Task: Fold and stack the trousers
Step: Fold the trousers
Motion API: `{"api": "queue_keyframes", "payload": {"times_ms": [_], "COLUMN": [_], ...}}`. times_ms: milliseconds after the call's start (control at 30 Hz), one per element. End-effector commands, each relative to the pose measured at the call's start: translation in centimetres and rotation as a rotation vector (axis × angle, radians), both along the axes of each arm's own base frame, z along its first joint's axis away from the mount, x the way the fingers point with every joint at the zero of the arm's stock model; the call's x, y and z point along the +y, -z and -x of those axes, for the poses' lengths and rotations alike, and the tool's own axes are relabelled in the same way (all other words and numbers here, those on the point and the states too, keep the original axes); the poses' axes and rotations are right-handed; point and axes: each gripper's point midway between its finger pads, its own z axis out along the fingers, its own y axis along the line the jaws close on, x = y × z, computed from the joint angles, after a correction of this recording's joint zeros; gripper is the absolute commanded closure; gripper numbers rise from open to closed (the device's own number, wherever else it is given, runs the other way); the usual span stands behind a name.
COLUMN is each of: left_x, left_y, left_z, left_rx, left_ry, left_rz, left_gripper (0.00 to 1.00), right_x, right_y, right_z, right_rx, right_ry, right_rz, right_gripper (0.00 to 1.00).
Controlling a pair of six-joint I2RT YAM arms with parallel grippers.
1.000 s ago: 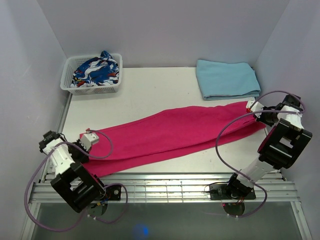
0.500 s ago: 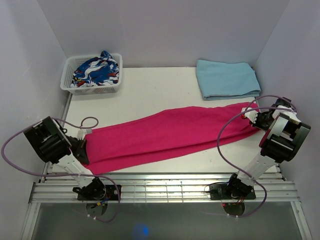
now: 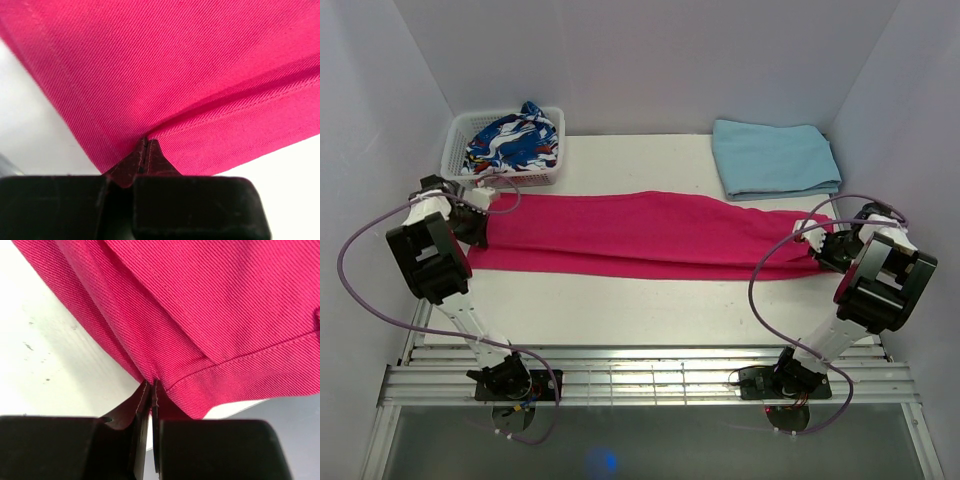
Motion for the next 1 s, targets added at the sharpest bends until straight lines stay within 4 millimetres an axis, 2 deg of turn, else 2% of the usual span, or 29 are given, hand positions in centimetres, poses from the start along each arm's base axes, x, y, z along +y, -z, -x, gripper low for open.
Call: {"api": "queue_keyframes", "payload": {"times_ms": [0, 67, 133, 233, 333, 433, 467, 533, 567, 633, 667, 700, 767, 800, 833, 933, 967], "left_x": [6.1, 6.1, 6.6, 7.2, 7.5, 8.0, 8.3, 8.7, 8.6, 8.4, 8.6, 8.0, 8.5, 8.4, 8.8, 9.3, 9.3], "left_y": [-6.6, -9.1, -13.0, -16.0, -17.2, -14.6, -12.2, -9.6, -7.1, -4.7, -3.6, -1.6, -0.1, 1.5, 2.2, 3.6, 3.6], "left_z": [-4.8, -5.2, -5.8, -5.5, -4.0, -1.6, -0.3, 1.1, 2.4, 3.7, 3.7, 4.8, 4.9, 5.2, 5.6, 6.4, 6.8], "left_rx": [-0.243, -0.294, -0.384, -0.448, -0.47, -0.415, -0.377, -0.327, -0.282, -0.234, -0.234, -0.202, -0.194, -0.154, -0.12, -0.061, -0.057], "left_ry": [-0.022, 0.0, 0.007, 0.042, 0.079, 0.095, 0.091, 0.09, 0.085, 0.084, 0.082, 0.079, 0.044, 0.035, 0.009, 0.013, 0.018], "left_rz": [-0.234, -0.233, -0.263, -0.306, -0.322, -0.329, -0.316, -0.328, -0.307, -0.298, -0.312, -0.296, -0.315, -0.296, -0.3, -0.304, -0.294], "left_gripper": [1.0, 1.0, 1.0, 1.0, 1.0, 1.0, 1.0, 1.0, 1.0, 1.0, 1.0, 1.0, 1.0, 1.0, 1.0, 1.0, 0.98], "right_x": [-1.7, -1.7, -1.9, -2.0, -1.8, -1.4, -1.4, -1.2, -1.2, -1.3, -1.3, -1.3, -1.3, -1.3, -1.3, -1.9, -2.3], "right_y": [-2.0, -2.6, -3.4, -3.6, -3.4, -2.8, -2.7, -2.2, -2.1, -1.8, -1.6, -1.5, -1.1, -1.0, -0.9, -0.5, -0.3], "right_z": [-0.5, -1.0, -1.8, -1.9, -1.7, -1.0, -0.9, -0.5, -0.4, -0.4, -0.2, -0.2, -0.2, -0.1, 0.0, 0.3, 0.5], "right_rx": [0.002, -0.002, -0.021, -0.022, -0.015, 0.003, 0.002, 0.014, 0.017, 0.017, 0.021, 0.022, 0.031, 0.037, 0.044, 0.067, 0.084], "right_ry": [0.091, 0.109, 0.112, 0.113, 0.121, 0.122, 0.122, 0.118, 0.119, 0.119, 0.122, 0.126, 0.124, 0.122, 0.121, 0.126, 0.132], "right_rz": [0.022, 0.001, -0.003, -0.003, -0.01, -0.018, -0.016, -0.018, -0.01, -0.001, 0.0, 0.002, 0.008, 0.011, 0.014, 0.044, 0.059], "right_gripper": [0.92, 0.92, 0.92, 0.92, 0.92, 0.92, 0.92, 0.92, 0.92, 0.92, 0.92, 0.92, 0.92, 0.92, 0.92, 0.92, 0.87]}}
